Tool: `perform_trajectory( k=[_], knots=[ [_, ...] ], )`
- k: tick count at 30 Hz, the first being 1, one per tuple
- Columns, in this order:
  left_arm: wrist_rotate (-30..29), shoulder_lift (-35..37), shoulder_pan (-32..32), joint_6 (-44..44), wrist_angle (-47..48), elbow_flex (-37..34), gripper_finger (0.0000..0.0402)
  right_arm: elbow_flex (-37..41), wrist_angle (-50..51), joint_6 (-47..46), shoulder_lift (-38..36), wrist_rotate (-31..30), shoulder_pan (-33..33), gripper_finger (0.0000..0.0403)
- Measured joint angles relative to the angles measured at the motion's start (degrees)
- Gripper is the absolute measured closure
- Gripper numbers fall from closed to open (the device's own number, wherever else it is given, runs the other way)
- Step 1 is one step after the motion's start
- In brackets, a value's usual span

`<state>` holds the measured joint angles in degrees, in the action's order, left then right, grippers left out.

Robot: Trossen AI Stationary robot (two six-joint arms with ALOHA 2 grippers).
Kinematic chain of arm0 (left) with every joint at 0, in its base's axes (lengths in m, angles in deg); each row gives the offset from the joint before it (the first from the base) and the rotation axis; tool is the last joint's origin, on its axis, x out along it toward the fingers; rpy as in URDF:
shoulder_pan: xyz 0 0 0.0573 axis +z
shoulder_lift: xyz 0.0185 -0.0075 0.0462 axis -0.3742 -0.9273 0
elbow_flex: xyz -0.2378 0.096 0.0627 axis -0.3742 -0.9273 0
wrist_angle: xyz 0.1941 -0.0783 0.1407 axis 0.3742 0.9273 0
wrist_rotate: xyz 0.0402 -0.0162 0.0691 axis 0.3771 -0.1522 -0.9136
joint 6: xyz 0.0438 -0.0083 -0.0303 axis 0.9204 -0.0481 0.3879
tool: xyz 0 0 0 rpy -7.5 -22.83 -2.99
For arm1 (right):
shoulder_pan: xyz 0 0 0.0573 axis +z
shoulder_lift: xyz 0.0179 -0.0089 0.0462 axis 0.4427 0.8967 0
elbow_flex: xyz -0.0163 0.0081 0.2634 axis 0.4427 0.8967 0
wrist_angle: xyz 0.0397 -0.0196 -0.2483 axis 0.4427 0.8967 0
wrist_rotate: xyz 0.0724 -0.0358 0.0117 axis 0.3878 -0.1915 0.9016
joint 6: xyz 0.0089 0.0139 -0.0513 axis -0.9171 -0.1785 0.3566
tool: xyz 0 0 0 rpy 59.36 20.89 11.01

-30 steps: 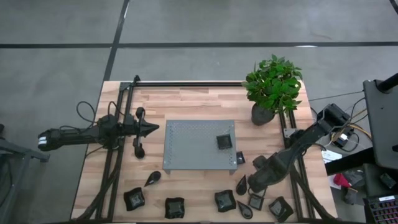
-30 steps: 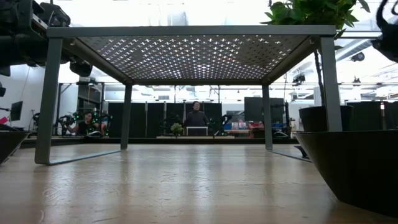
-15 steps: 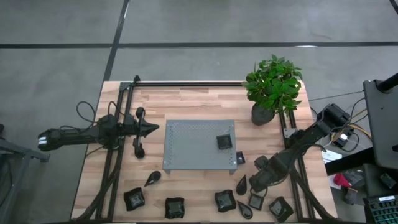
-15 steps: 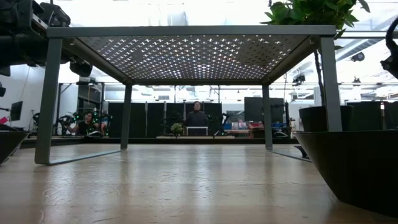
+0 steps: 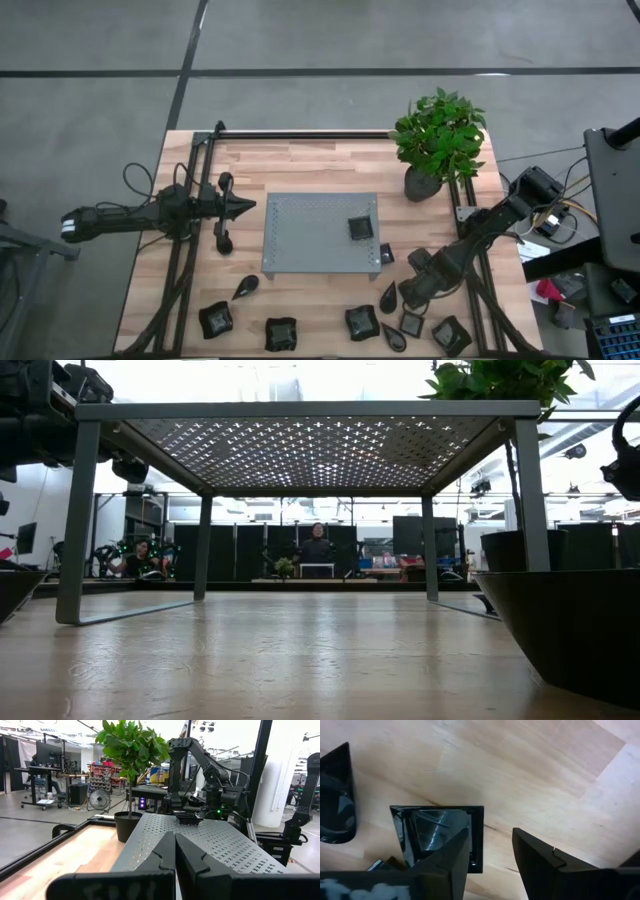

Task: Pick & Place Mini shaped plates
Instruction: Stack the black square plate on the black square plates on the shelf

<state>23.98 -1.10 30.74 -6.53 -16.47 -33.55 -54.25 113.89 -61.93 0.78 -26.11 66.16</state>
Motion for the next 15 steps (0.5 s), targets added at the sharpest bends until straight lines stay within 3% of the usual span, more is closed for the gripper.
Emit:
perform_trajectory(
  k=[15],
  knots=[
    [0.00, 0.01, -0.01, 0.00, 0.00, 0.00, 0.0401, 1.63, -2.64, -1.87, 0.03, -1.07, 0.66, 0.0290]
  ],
)
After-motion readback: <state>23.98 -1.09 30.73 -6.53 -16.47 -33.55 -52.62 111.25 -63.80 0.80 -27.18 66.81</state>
